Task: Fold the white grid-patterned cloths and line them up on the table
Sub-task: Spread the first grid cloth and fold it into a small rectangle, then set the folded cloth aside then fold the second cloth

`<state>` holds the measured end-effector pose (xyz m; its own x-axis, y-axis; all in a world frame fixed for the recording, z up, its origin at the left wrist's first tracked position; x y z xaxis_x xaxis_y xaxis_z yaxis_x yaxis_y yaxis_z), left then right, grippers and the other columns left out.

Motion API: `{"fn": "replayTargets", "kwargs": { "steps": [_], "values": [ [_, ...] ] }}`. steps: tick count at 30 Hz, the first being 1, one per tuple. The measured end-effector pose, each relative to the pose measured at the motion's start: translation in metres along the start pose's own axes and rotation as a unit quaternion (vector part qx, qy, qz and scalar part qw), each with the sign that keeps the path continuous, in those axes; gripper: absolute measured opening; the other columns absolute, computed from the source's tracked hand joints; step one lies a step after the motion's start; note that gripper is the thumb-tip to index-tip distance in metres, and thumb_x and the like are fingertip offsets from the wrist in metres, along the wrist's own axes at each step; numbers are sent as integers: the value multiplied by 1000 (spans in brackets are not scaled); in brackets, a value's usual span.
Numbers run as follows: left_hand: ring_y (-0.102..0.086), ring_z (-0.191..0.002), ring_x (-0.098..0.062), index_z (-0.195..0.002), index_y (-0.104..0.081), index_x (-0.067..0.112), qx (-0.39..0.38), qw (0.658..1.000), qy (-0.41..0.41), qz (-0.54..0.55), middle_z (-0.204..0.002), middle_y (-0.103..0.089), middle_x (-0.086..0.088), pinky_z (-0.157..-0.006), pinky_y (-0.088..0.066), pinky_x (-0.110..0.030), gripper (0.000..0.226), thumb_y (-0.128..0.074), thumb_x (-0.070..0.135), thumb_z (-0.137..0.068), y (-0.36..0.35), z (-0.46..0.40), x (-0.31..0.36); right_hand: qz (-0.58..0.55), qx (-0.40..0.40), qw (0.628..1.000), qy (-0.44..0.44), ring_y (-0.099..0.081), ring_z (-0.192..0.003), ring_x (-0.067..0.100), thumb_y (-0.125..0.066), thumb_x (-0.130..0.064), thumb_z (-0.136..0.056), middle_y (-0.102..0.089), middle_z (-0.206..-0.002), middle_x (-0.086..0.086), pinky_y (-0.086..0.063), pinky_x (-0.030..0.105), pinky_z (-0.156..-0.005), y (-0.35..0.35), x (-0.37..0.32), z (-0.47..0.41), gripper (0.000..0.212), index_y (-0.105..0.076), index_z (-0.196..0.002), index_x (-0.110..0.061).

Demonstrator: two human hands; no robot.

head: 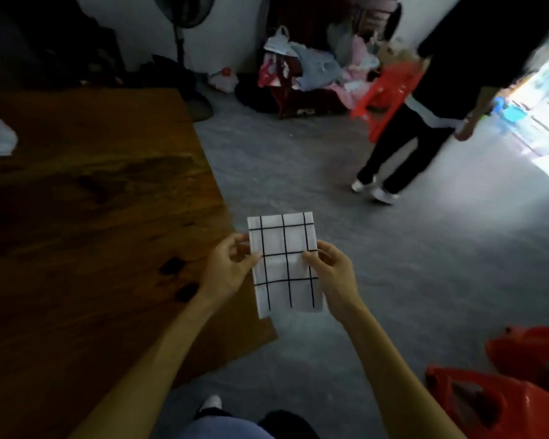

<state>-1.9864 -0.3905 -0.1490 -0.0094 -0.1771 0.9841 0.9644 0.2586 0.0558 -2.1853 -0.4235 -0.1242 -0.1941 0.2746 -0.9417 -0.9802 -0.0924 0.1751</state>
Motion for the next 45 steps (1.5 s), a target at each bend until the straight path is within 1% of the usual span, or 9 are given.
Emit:
{"fn": "replayTargets", "kwargs": {
  "steps": [6,11,17,25,30,35,38,41,45],
  "values": [
    [-64,-102,-14,-116,-57,23,158,985,70,13,-113,-66,3,-81,-57,-35,35,-71,24,-83,47,-44,-35,54,-151,987,0,-69,-88,13,-63,-15,-88,-73,-96,-5,-56,31,-74,-73,-12,-108,21,-66,-108,-20],
    [-68,-87,-7,-108,-58,27,301,946,112,35,-102,-67,7,-64,-58,-25,26,-65,13,-87,53,-59,-46,99,-292,951,2,-68,-86,12,-61,-18,-91,-72,-95,-5,-55,28,-69,-127,-3,-180,16,-66,-106,-23],
    [-64,-98,-14,-121,-54,19,453,870,178,74,-109,-62,3,-64,-57,-23,33,-61,11,-90,20,-45,-42,157,-439,885,-5,-67,-92,14,-63,-24,-90,-71,-99,-6,-54,29,-73,-154,0,-217,18,-66,-107,-28],
    [-63,-102,-20,-113,-55,22,597,766,195,138,-116,-61,-4,-69,-59,-30,29,-64,11,-88,5,4,-60,224,-592,771,78,-61,-100,6,-58,-18,-93,-65,-112,-12,-50,29,-87,-200,-7,-188,26,-64,-118,-24],
    [-62,-101,-20,-116,-55,17,626,724,218,192,-116,-59,-6,-63,-57,-24,31,-63,7,-88,9,25,-103,283,-624,711,156,-52,-90,-10,-56,-16,-95,-57,-107,-19,-42,14,-83,-235,21,-163,27,-62,-121,-21],
    [-61,-93,-14,-122,-50,17,637,699,245,215,-116,-56,-2,-62,-55,-25,37,-60,4,-89,11,37,-154,376,-625,649,216,-54,-115,10,-54,-20,-96,-57,-130,-3,-40,16,-89,-259,70,-151,40,-50,-135,-17],
    [-58,-92,-14,-128,-44,20,632,700,270,194,-118,-52,-1,-65,-55,-28,47,-63,6,-87,11,41,-170,416,-598,645,230,-53,-105,7,-57,-20,-94,-57,-131,1,-42,20,-87,-260,82,-153,45,-47,-138,-18],
    [-55,-105,-19,-134,-39,23,615,707,310,165,-128,-48,-3,-83,-55,-40,58,-67,11,-84,11,44,-174,435,-574,653,235,-50,-98,4,-57,-20,-93,-58,-128,1,-43,21,-85,-255,80,-154,46,-46,-138,-19],
    [-53,-108,-16,-133,-40,21,610,719,305,133,-127,-47,-3,-82,-51,-29,55,-66,13,-86,19,51,-156,437,-568,653,243,-49,-101,3,-57,-22,-94,-58,-128,1,-41,21,-85,-248,63,-143,44,-47,-137,-19]
  ]
}}
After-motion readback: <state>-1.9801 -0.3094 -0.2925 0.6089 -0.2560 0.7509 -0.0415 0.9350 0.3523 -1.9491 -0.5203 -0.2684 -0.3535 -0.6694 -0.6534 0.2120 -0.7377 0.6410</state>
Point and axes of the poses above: each hand's wrist, its own z-axis away from the middle knuckle, its own y-axis out of the back of the hand, x = y × z, the point moved 7 cm from there along -z, towards the middle knuckle
